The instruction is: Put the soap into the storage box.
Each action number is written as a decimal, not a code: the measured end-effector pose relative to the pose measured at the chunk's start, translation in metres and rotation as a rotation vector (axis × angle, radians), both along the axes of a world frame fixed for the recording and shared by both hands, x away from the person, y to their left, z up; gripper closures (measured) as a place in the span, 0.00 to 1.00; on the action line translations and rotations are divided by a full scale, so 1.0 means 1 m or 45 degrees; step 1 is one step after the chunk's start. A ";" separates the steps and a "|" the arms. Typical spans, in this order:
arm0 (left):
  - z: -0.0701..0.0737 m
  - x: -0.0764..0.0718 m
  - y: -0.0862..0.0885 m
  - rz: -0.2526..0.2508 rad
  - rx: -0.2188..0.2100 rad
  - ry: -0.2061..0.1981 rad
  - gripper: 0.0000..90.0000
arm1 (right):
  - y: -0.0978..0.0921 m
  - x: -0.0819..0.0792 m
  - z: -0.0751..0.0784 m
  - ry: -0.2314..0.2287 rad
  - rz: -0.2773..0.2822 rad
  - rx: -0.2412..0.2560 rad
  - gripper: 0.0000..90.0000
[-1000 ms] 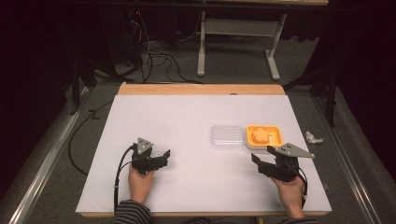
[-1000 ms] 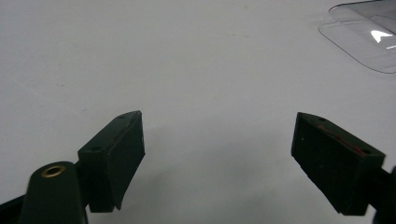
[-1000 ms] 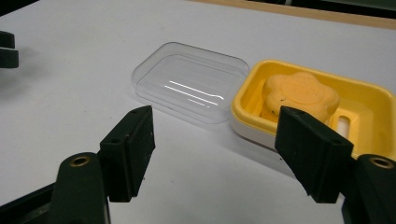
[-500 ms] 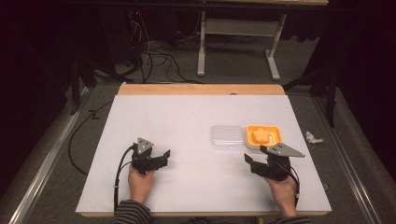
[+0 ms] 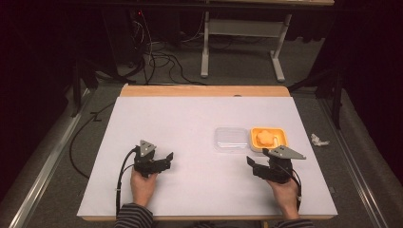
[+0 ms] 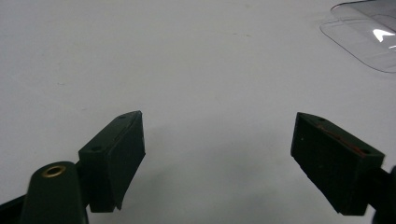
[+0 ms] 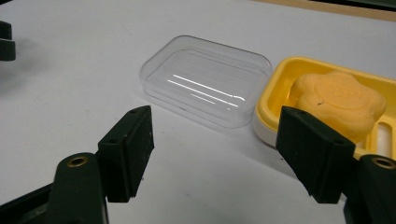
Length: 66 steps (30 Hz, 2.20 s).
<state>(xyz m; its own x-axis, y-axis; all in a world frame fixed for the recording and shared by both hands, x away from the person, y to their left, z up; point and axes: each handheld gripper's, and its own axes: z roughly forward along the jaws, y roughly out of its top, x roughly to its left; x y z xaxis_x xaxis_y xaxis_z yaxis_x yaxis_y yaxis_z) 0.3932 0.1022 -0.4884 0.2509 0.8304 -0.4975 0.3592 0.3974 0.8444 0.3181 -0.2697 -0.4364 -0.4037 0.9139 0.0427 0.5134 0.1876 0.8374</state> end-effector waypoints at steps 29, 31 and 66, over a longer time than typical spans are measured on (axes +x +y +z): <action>0.000 0.000 0.000 0.000 0.001 0.002 0.20 | 0.012 0.017 -0.022 0.084 0.019 -0.029 0.33; 0.000 0.000 0.000 -0.001 0.001 0.002 0.20 | 0.014 0.019 -0.024 0.095 0.019 -0.029 0.33; 0.000 0.000 0.000 0.003 -0.003 -0.002 0.20 | 0.025 0.026 -0.042 0.092 0.050 -0.080 0.34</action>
<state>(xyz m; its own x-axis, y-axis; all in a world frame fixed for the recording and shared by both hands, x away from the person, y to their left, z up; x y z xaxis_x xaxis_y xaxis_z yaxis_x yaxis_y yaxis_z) 0.3932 0.1019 -0.4885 0.2495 0.8299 -0.4990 0.3568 0.4003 0.8441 0.3438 -0.2443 -0.4788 -0.4369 0.8994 0.0165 0.5634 0.2594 0.7844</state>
